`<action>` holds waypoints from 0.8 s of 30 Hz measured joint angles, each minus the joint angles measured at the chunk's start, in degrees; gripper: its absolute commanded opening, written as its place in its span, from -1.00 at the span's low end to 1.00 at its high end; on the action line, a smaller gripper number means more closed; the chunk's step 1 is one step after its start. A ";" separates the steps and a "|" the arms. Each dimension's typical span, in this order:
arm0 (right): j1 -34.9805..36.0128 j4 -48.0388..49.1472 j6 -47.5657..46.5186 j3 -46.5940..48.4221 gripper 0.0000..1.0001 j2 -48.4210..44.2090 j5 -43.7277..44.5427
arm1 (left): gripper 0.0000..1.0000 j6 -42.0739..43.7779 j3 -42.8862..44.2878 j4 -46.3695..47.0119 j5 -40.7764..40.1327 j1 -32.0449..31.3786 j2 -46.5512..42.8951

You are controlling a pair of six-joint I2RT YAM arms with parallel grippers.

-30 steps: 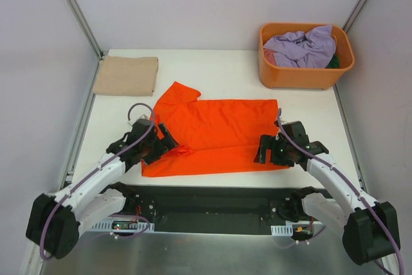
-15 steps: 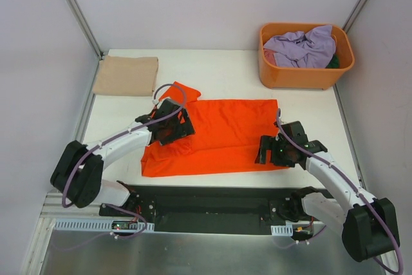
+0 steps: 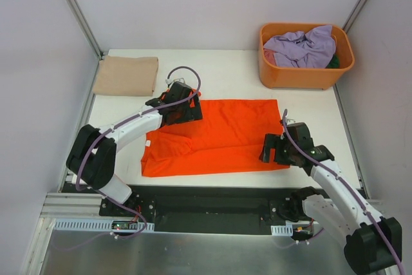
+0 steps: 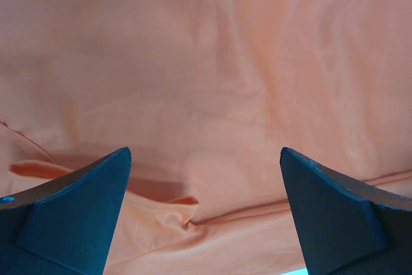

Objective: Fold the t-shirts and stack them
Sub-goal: Fold the flattened tshirt in 1/3 of the way, then grap the side of the flattened tshirt furthest away from the robot with both arms

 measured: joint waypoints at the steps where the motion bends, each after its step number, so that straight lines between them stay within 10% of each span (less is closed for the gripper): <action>1: 0.00 -0.31 0.07 0.09 0.92 -1.29 0.94 | 0.98 0.52 0.37 -0.04 -0.55 0.00 -0.20; 10: -0.46 0.17 0.09 3.56 0.92 -7.63 9.51 | 0.80 5.22 13.22 -3.13 -3.26 6.82 3.69; 24: -2.69 2.08 -0.44 4.13 0.92 0.94 13.62 | 0.38 23.82 63.82 -14.10 1.01 18.49 47.54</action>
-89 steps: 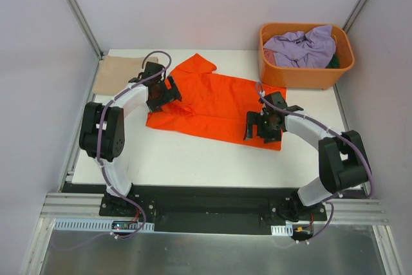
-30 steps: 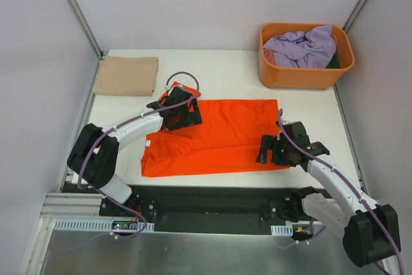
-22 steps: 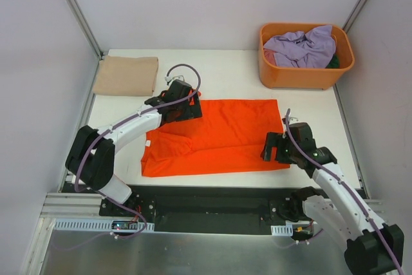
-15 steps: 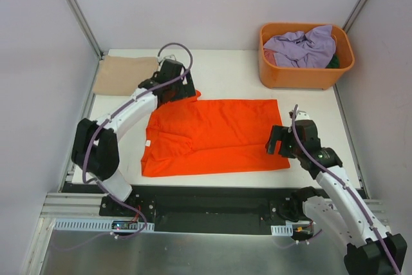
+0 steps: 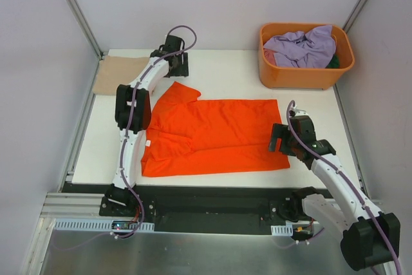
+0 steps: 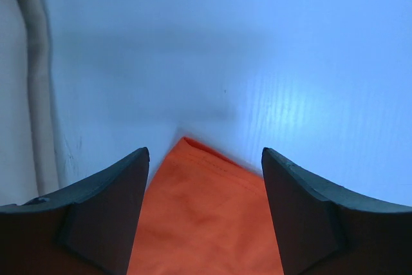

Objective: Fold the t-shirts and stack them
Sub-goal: Grap the side of the flattened tshirt furthest away from the robot with both arms

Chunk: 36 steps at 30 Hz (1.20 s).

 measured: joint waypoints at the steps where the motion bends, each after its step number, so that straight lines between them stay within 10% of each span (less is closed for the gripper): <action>1: -0.13 0.11 -0.02 0.00 0.92 0.39 0.02 | 0.32 0.52 0.63 -0.94 0.22 0.02 1.27; 12: -0.59 0.87 -0.63 0.00 0.92 0.72 -0.22 | -0.05 1.33 0.83 -6.97 1.44 0.02 4.37; 19: -0.63 0.96 -0.81 0.00 0.91 -1.62 -0.55 | -1.00 0.98 1.07 -7.30 1.97 0.02 4.52; 36: -2.12 9.68 1.33 16.11 0.94 24.20 7.74 | -1.00 0.76 -11.26 -6.23 2.99 -1.29 -5.97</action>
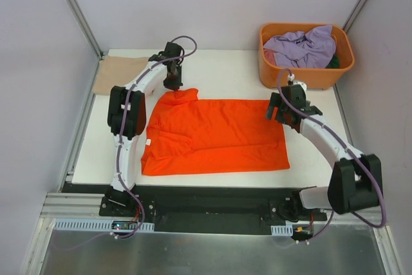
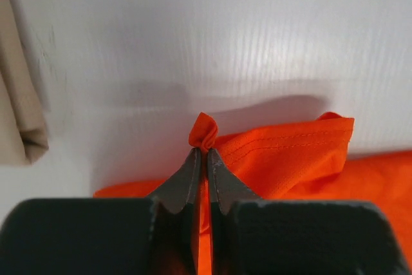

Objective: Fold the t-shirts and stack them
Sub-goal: Grap the side of the flattened tshirt furthest away from the robot with both arms

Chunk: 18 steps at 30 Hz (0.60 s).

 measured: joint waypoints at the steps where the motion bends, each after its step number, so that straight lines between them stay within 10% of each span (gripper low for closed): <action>1: -0.07 0.96 0.00 1.92 0.95 2.27 0.52 | -1.00 -0.07 -2.10 0.57 0.07 -0.35 -2.05; 18: -0.79 2.89 3.52 27.65 0.69 37.38 8.92 | -1.00 -2.40 -35.15 14.71 4.83 -3.13 -28.39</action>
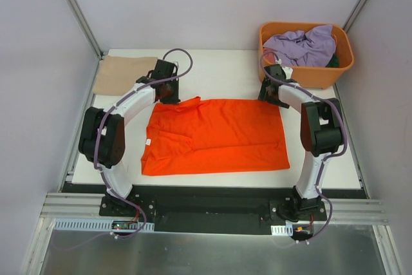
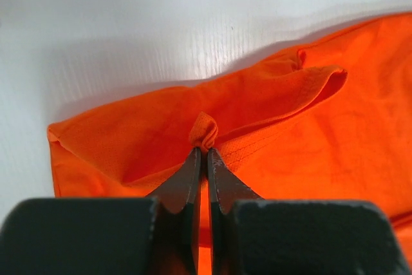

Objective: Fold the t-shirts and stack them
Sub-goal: Grap the side of the flattened tshirt furthest away from the robot with both arms

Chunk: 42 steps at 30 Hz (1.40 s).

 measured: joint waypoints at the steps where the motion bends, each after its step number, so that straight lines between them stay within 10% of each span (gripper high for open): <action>1: 0.07 -0.31 0.50 0.37 0.69 0.26 0.42 | -1.00 -0.07 -1.49 0.70 0.35 -0.09 -0.98; 42: 2.69 1.14 4.94 -9.27 0.74 -13.07 -2.51 | -1.00 -8.74 -43.80 12.11 9.22 -4.00 -41.42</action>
